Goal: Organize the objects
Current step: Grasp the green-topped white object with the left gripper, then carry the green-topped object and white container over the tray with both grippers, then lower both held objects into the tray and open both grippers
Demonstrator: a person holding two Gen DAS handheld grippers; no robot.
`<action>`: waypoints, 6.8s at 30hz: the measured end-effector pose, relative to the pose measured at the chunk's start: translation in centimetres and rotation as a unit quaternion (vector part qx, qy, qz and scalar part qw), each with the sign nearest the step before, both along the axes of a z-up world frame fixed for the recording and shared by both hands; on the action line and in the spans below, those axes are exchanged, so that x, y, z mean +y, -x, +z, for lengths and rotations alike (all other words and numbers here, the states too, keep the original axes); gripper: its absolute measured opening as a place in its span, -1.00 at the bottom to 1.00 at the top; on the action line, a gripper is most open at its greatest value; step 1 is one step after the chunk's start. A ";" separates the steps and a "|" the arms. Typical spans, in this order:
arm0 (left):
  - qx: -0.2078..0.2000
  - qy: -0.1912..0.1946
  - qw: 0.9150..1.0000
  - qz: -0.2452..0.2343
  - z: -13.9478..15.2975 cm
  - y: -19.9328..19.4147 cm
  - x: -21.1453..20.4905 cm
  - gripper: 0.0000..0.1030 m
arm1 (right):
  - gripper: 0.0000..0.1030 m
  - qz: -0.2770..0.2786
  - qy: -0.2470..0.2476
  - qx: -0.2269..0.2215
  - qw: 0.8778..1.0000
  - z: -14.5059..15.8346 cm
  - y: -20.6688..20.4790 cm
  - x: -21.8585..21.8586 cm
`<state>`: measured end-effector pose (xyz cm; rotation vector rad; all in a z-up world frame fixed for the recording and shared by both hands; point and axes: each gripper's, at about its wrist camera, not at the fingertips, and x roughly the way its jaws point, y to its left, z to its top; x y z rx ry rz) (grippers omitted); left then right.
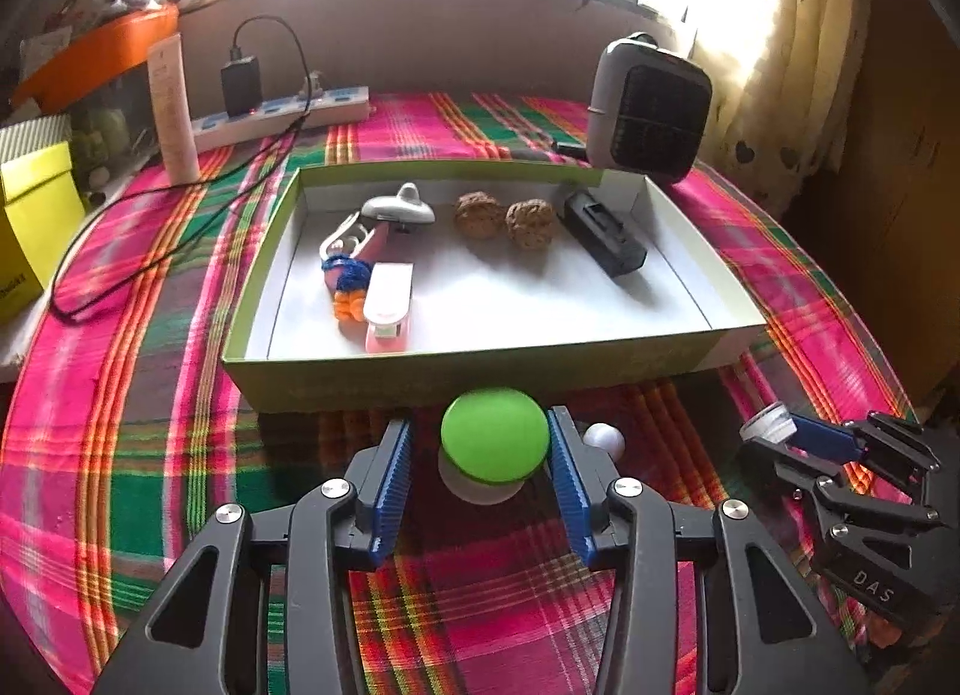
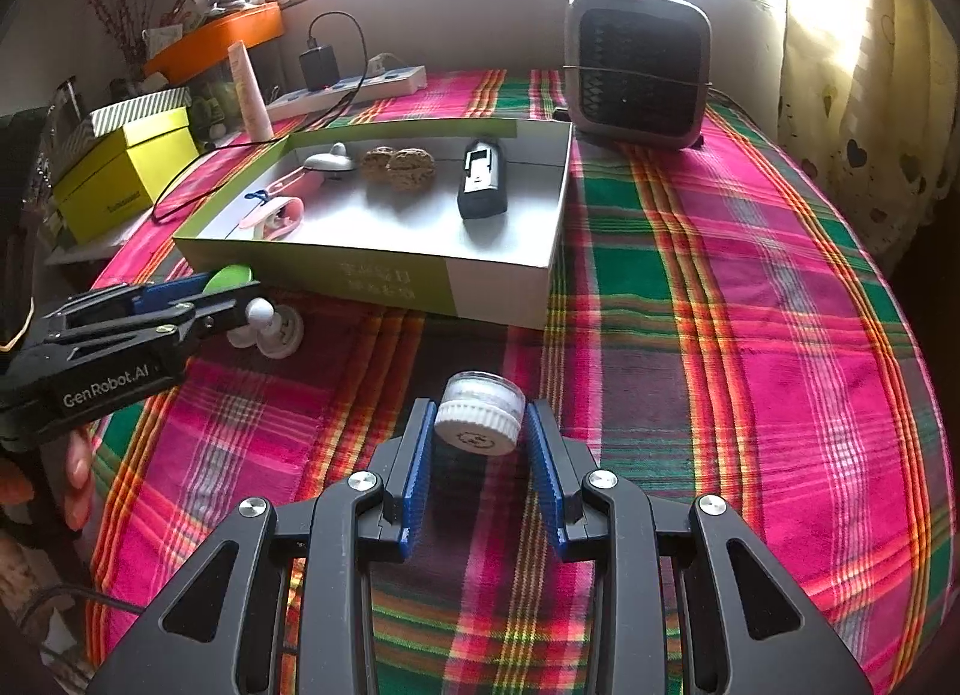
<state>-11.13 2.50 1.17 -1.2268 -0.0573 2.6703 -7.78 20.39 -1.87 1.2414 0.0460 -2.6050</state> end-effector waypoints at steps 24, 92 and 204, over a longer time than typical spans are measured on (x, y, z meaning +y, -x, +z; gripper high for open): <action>0.007 -0.010 1.000 0.008 0.2 0.0 -0.3 -0.40 | -0.41 -0.003 -0.001 -0.001 1.000 -0.1 0.0 -0.2; 0.058 0.001 0.998 0.016 3.5 -1.7 -1.0 -0.40 | -0.42 0.016 0.011 0.053 0.998 3.4 -0.2 -1.9; 0.019 0.004 1.000 0.010 0.5 8.8 -1.1 -0.21 | -0.38 0.065 -0.044 0.015 0.997 0.4 11.6 -6.7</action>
